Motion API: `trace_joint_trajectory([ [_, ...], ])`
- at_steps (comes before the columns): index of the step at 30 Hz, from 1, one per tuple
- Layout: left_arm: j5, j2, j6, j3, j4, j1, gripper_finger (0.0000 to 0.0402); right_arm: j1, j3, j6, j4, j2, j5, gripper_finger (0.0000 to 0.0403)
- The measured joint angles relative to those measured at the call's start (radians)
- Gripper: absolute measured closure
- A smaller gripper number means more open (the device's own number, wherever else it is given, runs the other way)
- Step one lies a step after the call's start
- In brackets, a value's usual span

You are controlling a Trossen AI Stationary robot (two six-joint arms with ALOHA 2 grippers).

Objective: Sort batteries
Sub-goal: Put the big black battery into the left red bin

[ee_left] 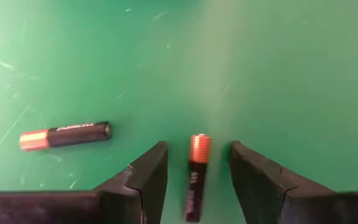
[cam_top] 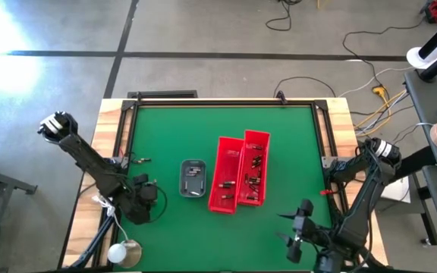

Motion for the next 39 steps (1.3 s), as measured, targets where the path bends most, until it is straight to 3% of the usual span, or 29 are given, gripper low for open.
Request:
trace_joint_trajectory([
  [3, -0.021, 0.001, -0.003, -0.027, 0.049, -0.032, 0.0269, -0.005, -0.004, -0.001, -0.005, 0.0, -0.001, 0.0136],
  [9, -0.119, 0.0, -0.085, -0.079, 0.121, -0.148, 0.0364, -0.019, -0.008, 0.011, -0.063, 0.0, 0.0, 0.0147],
  [12, -0.195, -0.001, -0.142, -0.119, 0.174, -0.218, 0.039, -0.04, -0.012, 0.012, -0.072, 0.0, 0.001, 0.0155],
  [15, -0.26, 0.004, -0.205, -0.148, 0.202, -0.282, 0.0381, -0.069, -0.018, 0.012, -0.074, 0.0, 0.001, 0.0159],
  [21, -0.339, 0.054, -0.248, -0.162, 0.211, -0.364, 0.0327, -0.135, -0.02, 0.018, -0.072, 0.0, -0.021, 0.0158],
  [26, -0.4, 0.109, -0.255, -0.163, 0.243, -0.395, 0.032, -0.183, -0.02, 0.027, -0.07, 0.0, -0.102, 0.0152],
  [31, -0.44, 0.15, -0.32, -0.164, 0.255, -0.431, 0.0335, -0.21, -0.02, 0.023, -0.069, 0.0, -0.111, 0.0155],
  [36, -0.451, 0.164, -0.388, -0.164, 0.269, -0.464, 0.0386, -0.221, -0.011, -0.021, -0.067, 0.0, -0.099, 0.0167],
  [39, -0.452, 0.154, -0.41, -0.165, 0.266, -0.464, 0.0386, -0.22, 0.001, -0.052, -0.063, 0.0, -0.062, 0.0173],
])
